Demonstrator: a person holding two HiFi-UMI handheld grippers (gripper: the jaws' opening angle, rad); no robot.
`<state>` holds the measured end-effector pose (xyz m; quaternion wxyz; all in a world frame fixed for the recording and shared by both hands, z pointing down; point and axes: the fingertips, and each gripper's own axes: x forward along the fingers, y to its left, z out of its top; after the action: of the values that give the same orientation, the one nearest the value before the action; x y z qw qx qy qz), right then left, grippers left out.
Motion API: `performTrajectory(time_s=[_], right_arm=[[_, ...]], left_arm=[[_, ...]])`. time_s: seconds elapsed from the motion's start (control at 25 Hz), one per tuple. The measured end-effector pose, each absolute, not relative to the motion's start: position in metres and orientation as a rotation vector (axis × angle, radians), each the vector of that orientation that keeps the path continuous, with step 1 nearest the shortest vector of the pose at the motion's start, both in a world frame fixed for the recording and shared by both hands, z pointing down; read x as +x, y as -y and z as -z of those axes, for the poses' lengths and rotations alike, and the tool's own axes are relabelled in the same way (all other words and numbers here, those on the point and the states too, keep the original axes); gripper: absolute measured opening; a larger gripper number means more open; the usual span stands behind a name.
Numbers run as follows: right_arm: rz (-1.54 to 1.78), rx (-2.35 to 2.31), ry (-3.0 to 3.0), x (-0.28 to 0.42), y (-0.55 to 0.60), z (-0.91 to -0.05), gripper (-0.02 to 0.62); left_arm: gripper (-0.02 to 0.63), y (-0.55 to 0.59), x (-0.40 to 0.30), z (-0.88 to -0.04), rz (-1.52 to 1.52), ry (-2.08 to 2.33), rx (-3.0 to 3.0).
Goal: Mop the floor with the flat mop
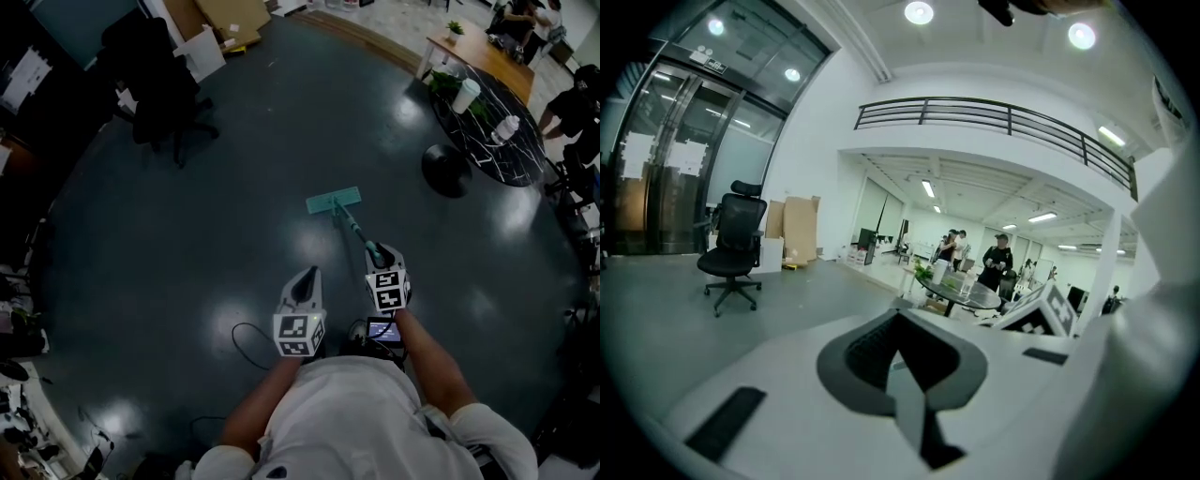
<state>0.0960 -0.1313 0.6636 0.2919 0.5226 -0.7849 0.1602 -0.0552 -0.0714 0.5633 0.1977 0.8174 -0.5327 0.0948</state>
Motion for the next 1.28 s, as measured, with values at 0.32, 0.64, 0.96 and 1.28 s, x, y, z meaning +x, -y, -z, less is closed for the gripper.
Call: performTrajectory(time_s=[0.32,0.64,0.96,1.28], right_arm=[[-0.487,1.435,2.014,0.082,0.22,-0.711,0.11],[-0.498,1.381,1.938,0.078,0.221,-0.74,0.109],[-0.501,1.364,1.952,0.105,0.135,-0.696,0.109],[-0.519,1.345,1.997,0.121,0.009,-0.624,0.109]], left_arm=[[0.005,0.074,-0.062,-0.559,-0.291,1.507,2.279],[0.005,0.063,-0.087,-0.556,-0.318,1.54,2.255],[0.005,0.049,-0.072,-0.555,-0.29,1.49,2.301],[0.005,0.027,-0.06,-0.542,-0.257,1.424,2.352]])
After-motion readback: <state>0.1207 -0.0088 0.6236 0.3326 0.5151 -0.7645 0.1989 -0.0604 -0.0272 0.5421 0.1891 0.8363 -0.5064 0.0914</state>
